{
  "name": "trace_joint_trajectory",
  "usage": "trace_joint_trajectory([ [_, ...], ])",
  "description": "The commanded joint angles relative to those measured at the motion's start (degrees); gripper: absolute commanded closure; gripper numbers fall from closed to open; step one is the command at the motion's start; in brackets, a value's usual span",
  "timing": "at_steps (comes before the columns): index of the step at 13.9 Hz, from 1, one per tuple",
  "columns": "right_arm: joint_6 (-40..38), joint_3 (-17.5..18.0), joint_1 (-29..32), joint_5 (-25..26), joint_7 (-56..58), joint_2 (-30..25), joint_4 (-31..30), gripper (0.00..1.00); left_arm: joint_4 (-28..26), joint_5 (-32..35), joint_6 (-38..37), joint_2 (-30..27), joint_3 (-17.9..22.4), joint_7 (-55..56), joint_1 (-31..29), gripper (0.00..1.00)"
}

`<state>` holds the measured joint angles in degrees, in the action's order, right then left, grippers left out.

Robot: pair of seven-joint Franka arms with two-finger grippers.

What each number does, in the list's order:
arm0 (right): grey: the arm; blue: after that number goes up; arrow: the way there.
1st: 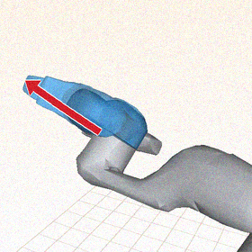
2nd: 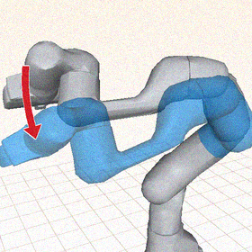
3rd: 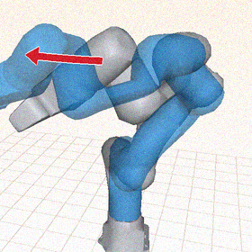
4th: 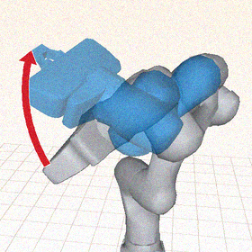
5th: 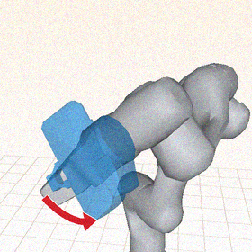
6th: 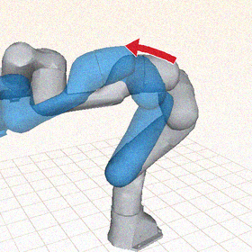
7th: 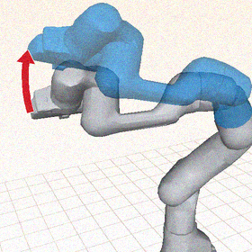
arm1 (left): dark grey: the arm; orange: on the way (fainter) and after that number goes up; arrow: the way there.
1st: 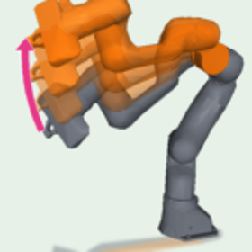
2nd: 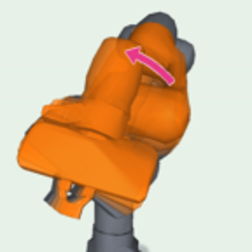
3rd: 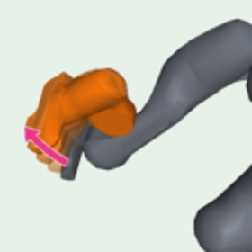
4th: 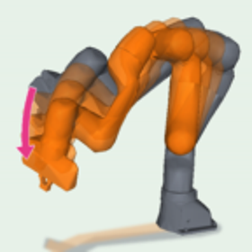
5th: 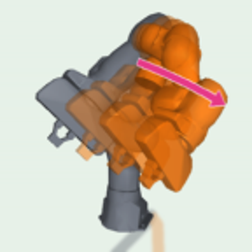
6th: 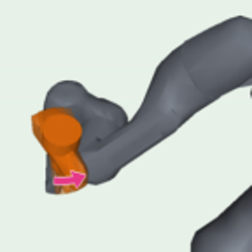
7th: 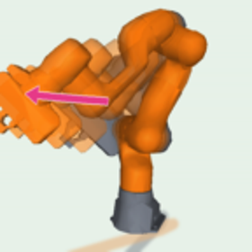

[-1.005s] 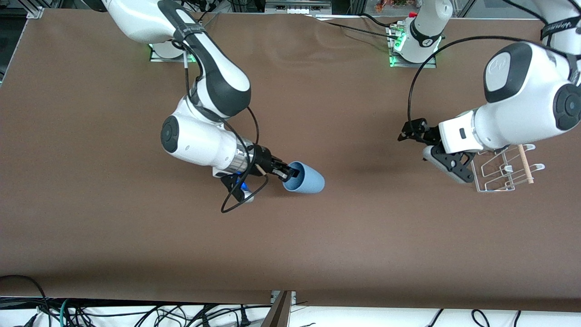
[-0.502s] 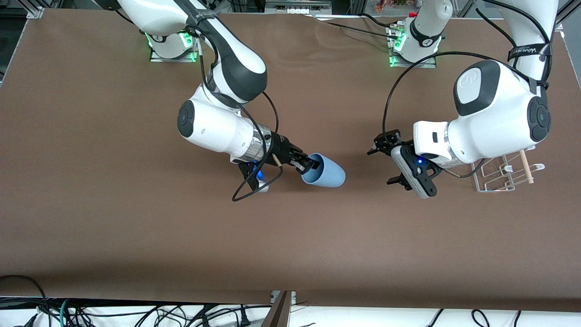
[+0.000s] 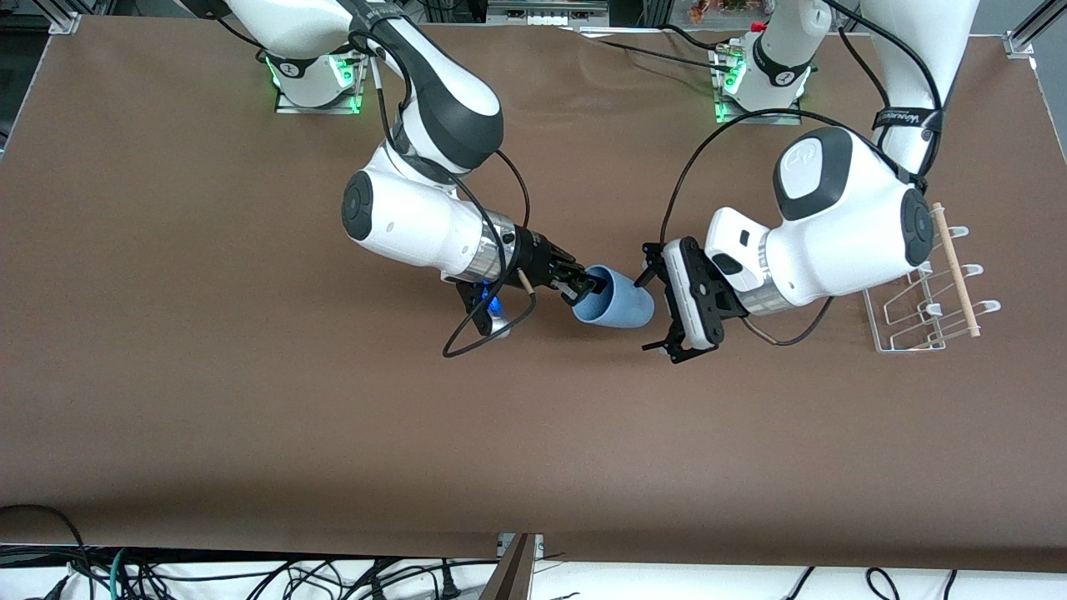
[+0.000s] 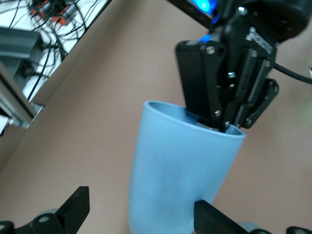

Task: Transfer cup to left arm and place on rack
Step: 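Grasp the cup's rim with the left gripper beside the right gripper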

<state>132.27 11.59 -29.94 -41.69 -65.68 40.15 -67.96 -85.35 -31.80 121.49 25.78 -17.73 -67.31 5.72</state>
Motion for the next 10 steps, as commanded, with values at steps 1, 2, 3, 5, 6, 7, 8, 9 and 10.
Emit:
trace_joint_trajectory([
  [1,-0.6,0.6,-0.1,-1.0,-1.0,0.3,1.9,1.0,0.6,-2.3,0.7,0.6,0.0,-4.8,0.8,0.0],
  [2,-0.6,0.6,-0.1,-1.0,-1.0,0.3,1.9,1.0,0.3,-2.3,0.3,0.5,0.0,-5.0,0.7,0.0],
  [3,-0.6,0.6,0.0,-1.0,-1.0,0.3,1.9,1.0,-0.2,-2.2,-0.2,0.1,0.0,-5.7,0.3,0.0],
  [5,-0.6,0.5,0.5,-1.0,-0.8,0.3,1.9,1.0,-0.8,-2.3,-3.5,-0.6,0.0,-7.4,-0.5,0.0],
  [6,-0.6,0.4,0.8,-0.9,-0.7,0.3,1.9,1.0,-0.8,-2.3,-4.7,-0.6,0.0,-7.5,-1.0,0.0],
  [7,-0.6,0.4,1.4,-0.9,-0.5,0.4,1.9,1.0,-0.9,-2.3,-5.0,-0.8,0.0,-7.5,-1.0,0.0],
  [8,-0.6,0.4,1.9,-0.9,-0.2,0.3,1.9,1.0,-0.9,-2.3,-4.9,-0.8,0.0,-7.5,-0.9,0.0],
  [9,-0.6,0.4,2.4,-0.9,-0.2,0.4,1.9,1.0,-0.9,-2.4,-4.7,-0.7,0.0,-7.5,-0.9,0.0],
  [10,-0.6,0.5,2.4,-0.9,-0.2,0.4,1.9,1.0,-0.9,-2.5,-4.3,-0.6,-0.1,-7.5,-0.8,0.0],
])
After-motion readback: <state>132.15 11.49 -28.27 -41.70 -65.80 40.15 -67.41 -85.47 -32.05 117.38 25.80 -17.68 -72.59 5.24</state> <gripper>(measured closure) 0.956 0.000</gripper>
